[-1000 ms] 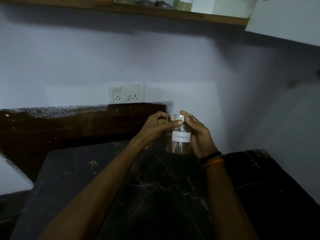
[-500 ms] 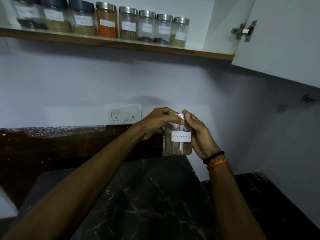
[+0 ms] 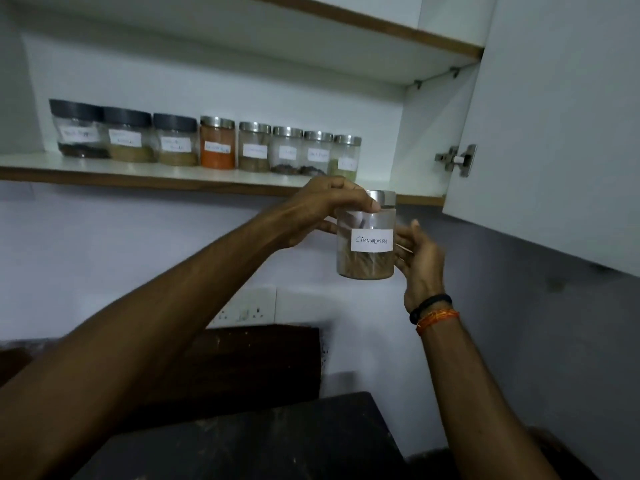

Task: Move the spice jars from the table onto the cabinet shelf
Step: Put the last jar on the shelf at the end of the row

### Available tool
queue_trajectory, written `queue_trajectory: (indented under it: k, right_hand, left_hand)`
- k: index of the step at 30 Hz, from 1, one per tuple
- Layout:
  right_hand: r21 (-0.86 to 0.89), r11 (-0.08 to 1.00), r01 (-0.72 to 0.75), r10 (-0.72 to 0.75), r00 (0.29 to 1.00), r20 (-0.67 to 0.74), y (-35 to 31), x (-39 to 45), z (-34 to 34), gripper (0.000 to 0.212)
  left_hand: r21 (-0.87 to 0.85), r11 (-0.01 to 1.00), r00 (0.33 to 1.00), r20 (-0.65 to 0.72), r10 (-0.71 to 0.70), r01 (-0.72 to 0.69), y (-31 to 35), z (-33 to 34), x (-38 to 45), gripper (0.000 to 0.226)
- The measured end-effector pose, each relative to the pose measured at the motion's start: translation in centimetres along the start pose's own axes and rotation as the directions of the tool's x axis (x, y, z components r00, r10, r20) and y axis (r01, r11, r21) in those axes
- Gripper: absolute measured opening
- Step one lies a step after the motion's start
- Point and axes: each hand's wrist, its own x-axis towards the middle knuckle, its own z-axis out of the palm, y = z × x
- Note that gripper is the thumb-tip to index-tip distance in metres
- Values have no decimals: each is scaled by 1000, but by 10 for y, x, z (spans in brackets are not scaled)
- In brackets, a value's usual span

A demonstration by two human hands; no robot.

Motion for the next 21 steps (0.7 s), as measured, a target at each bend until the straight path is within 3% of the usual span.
queue_trajectory:
  k: [5,8,10,14,19,21]
  right_hand:
    - [-108,993,52,-61,994,-89,-19,37,15,12]
    - [-308,936,172,-199,978,-58,-26,57,27,15]
    - [-476,839,265,-310,951,-17,-31,73,36,16]
    - [-758,507,410,-485,863,143,-36,105,46,21]
    - [-850,263,457,-409,850,331,-37,146,45,32]
    - [-869,226,440,-348,869,350,-34,159,44,34]
  left_hand:
    - [52,998,999,-3,43,-43,35,-23,39,31]
    - [65,997,998,-21,53,-51,46,-34,62,42]
    - [91,994,998,-31,56,-53,52,-40,79,41]
    - [161,986,996,-56,62,-53,61,-49,108,41]
    - [195,980,995,-82,58,-41,58,-60,140,38]
    - [206,978,995,-91,50,-30,54,-64,150,37]
